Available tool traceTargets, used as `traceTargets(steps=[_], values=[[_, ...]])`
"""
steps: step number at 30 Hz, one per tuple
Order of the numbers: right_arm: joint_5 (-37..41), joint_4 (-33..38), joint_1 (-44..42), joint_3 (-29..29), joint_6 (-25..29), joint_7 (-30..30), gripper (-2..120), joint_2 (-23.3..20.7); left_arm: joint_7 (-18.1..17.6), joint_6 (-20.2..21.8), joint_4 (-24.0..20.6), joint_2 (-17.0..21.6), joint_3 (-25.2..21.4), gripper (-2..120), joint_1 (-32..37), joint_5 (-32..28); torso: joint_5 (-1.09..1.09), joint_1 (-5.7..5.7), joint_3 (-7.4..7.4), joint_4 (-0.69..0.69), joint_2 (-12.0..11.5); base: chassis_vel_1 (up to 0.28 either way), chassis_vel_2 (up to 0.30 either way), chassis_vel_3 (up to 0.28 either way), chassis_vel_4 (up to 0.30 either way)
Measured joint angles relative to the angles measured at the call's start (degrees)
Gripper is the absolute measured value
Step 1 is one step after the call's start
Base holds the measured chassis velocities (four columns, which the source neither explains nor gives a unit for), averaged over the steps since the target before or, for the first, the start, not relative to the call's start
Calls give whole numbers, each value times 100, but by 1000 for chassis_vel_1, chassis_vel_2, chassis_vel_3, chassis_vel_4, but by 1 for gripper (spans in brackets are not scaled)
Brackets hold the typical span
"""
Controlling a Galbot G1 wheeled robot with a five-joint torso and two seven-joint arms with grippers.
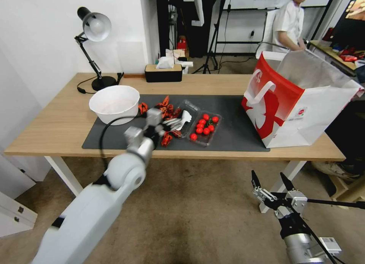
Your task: Pick up the trash from the table and place it into the takeout bag.
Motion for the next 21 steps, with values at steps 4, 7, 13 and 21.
traceTargets(steps=[4, 7, 13, 21], values=[[14, 4, 23, -1, 0, -2, 100, -80, 42, -328, -266, -12, -519, 100, 997, 520, 3, -1, -1, -1, 1, 0, 0, 0, 0], [27, -1, 61, -2, 0, -6, 100, -135, 10, -534, -288, -145, -817, 100, 1541, 807, 2, 0, 0, -2, 0, 0, 0, 0, 0], [38, -97, 103, 52, 0, -84, 100, -202, -41, -825, -290, -331, -1136, 100, 2198, 1189, 3, 0, 0, -2, 0, 0, 0, 0, 0], [307, -263, 193, 139, 0, -339, 100, -254, -95, -1363, -184, -770, -1352, 100, 2870, 1692, 2, 1, 0, -2, 0, 0, 0, 0, 0]])
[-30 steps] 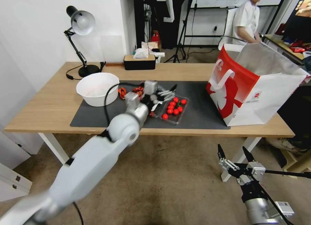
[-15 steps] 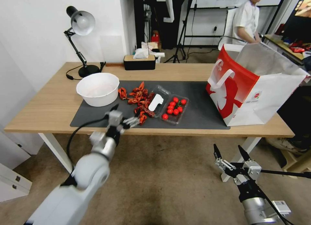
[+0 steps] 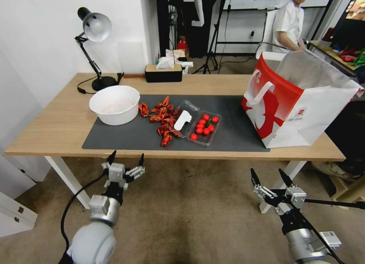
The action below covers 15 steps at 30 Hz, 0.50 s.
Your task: Pick up the trash from the table and place it into the takeout bag.
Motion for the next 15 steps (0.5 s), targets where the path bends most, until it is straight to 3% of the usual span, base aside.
traceTargets(steps=[15], values=[[40, -140, 141, -85, 1, -185, 100, -81, 7, -105, 62, -225, -70, 100, 133, -33, 1, 0, 0, 0, 0, 0, 0, 0, 0]])
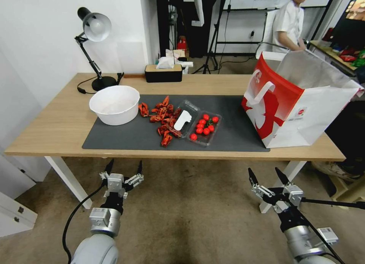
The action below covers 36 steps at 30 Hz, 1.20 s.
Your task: Pick up the trash from the table and place it into the takeout bag.
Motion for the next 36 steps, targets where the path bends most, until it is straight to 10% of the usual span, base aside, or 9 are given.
traceTargets(steps=[36], values=[[-5, 11, -11, -2, 163, -1, 100, -5, 10, -9, 23, 2, -4, 100, -8, -78, 0, 0, 0, 0, 0, 0, 0, 0, 0]])
